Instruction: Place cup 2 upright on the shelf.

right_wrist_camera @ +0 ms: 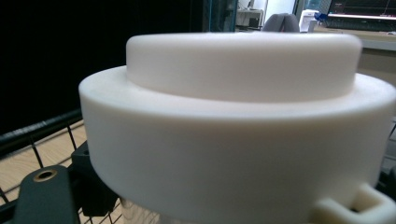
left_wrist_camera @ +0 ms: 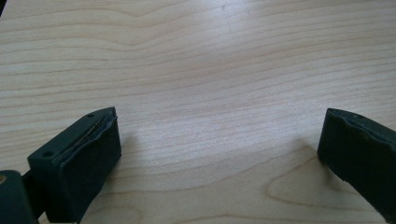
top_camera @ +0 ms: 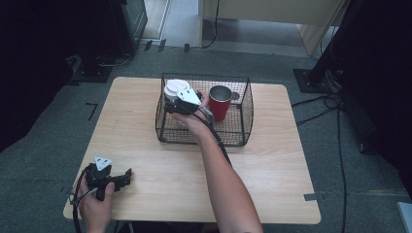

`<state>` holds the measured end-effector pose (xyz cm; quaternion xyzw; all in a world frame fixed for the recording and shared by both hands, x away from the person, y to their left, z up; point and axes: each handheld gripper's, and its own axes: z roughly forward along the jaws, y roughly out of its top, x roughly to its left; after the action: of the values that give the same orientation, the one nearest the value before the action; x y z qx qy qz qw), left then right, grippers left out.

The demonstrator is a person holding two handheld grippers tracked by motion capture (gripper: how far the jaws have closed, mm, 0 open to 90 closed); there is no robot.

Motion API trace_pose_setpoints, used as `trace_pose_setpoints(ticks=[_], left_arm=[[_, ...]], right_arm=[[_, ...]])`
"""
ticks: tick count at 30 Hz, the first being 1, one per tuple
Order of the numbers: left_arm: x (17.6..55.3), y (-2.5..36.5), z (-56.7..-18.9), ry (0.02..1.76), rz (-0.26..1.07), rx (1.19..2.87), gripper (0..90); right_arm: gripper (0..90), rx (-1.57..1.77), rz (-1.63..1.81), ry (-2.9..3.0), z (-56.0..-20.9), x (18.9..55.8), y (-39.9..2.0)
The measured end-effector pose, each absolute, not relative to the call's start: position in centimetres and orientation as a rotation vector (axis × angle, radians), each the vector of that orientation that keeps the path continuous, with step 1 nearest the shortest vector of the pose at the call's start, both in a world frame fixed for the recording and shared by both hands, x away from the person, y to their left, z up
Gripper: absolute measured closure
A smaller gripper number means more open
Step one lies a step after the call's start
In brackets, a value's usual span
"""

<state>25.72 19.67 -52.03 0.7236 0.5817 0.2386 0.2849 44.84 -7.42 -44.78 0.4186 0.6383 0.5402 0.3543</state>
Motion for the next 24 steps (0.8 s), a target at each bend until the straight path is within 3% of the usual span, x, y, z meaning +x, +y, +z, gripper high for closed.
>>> trace_pose_setpoints(ticks=[24], left_arm=[[25.7, 19.7, -52.0, 1.556, 0.638, 1.935, 0.0]], right_arm=[[13.9, 1.083, 1.388, 1.760, -44.7, 44.7, -9.3]])
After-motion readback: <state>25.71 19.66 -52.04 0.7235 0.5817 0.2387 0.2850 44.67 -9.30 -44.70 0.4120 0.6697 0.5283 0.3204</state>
